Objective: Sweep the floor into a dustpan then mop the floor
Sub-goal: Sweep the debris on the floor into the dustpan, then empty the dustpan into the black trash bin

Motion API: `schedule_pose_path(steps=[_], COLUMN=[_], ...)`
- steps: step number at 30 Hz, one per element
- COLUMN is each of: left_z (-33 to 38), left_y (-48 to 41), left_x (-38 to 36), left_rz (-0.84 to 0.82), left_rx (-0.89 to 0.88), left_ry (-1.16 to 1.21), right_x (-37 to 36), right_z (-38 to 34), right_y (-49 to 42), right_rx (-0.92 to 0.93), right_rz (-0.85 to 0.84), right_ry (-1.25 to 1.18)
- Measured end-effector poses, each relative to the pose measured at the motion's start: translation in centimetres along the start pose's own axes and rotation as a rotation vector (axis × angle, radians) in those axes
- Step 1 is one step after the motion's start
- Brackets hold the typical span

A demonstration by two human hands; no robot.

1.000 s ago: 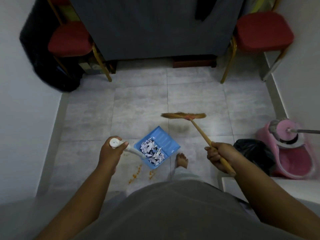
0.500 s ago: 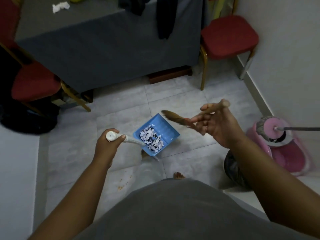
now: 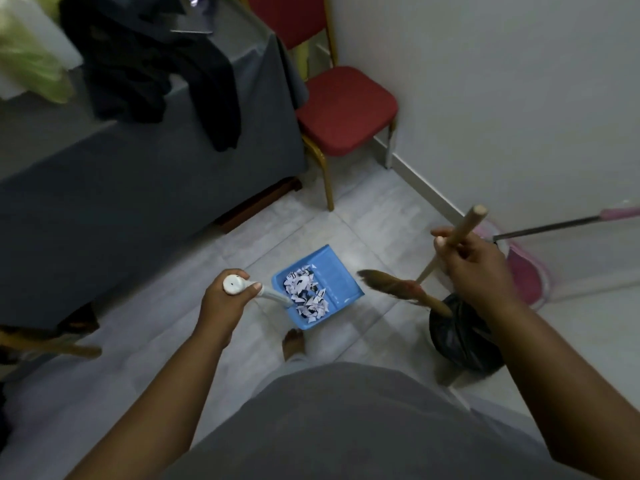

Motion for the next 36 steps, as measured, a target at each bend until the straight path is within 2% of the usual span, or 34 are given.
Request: schedule_pose_path(steps=[7, 10, 14, 24, 28, 32, 36], left_z=[3.5, 5.1, 7.2, 12.0, 13.5, 14.8, 17.3], left_y=[-10.2, -13.0, -16.2, -22.0, -23.2, -25.2, -28.0], left_x=[-1.6, -3.1, -5.3, -10.6, -14.0, -17.2, -20.2], left_rz=[-0.223, -0.275, -0.331, -0.415, -0.519, -0.655, -0.816], left_rx=[-0.112, -0.140, -0.167, -0.227, -0.275, -0.303, -0.384], left_ry=[-0.003, 0.007, 0.010, -0.054, -0.103, -0.118, -0.102], right_x=[1.9, 2.5, 3.0, 4.9, 5.7, 6.0, 5.2], right_z=[-1.5, -0.8, 1.0, 2.9, 3.4, 4.7, 5.4], right_y=[0.0, -0.3, -1.7, -7.4, -6.4, -3.8, 0.6], right_rx=[0.040, -0.052, -0.164, -0.317, -0.375, -0.485, -0.579], right_rz=[0.340, 0.421, 0.486, 0.473, 0.514, 0.606, 0.786], right_ry=[0.068, 0.069, 0.002, -0.021, -0.052, -0.144, -0.302])
Point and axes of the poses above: each hand's wrist, its own y-axis away from the middle knuckle, its own x-axis out of the back of the hand, z = x × y, the point moved 4 cm from there along -y, towards the middle knuckle, and after that the axes turned 14 degrees about -x, right-handed, at the moved point
